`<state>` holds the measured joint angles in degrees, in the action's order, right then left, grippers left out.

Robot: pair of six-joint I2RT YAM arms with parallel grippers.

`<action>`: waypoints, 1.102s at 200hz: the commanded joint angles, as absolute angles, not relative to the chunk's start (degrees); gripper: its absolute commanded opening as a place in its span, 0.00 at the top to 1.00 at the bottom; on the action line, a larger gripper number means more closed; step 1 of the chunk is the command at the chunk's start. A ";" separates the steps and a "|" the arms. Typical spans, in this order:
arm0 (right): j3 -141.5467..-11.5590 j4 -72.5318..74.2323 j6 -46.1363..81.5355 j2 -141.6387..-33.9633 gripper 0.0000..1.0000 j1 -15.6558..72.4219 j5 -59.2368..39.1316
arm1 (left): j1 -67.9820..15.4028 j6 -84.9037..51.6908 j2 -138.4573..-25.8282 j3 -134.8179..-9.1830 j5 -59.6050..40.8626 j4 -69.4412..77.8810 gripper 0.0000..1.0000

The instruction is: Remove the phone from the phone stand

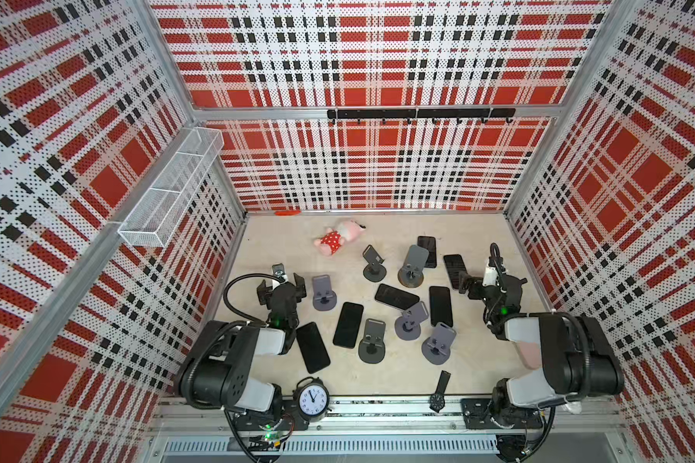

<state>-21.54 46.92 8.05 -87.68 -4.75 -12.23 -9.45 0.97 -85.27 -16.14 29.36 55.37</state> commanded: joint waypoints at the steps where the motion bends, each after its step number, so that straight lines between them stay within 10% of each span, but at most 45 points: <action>1: -21.58 54.46 2.93 -87.86 0.00 -5.11 -19.53 | -6.95 1.74 -85.78 -16.05 25.40 68.69 0.02; 76: -20.82 57.79 1.89 -88.82 0.00 -4.09 -19.15 | -0.52 -0.14 -89.36 -11.80 8.29 78.78 0.02; 220: -13.71 71.88 -1.10 -90.10 0.00 -0.62 -15.29 | -1.06 -1.15 -89.36 -12.66 12.74 77.37 0.02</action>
<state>-14.28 68.10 0.36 -89.80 -0.56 -13.43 -0.80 -1.45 -89.10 -12.47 11.86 75.24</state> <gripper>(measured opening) 0.998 0.981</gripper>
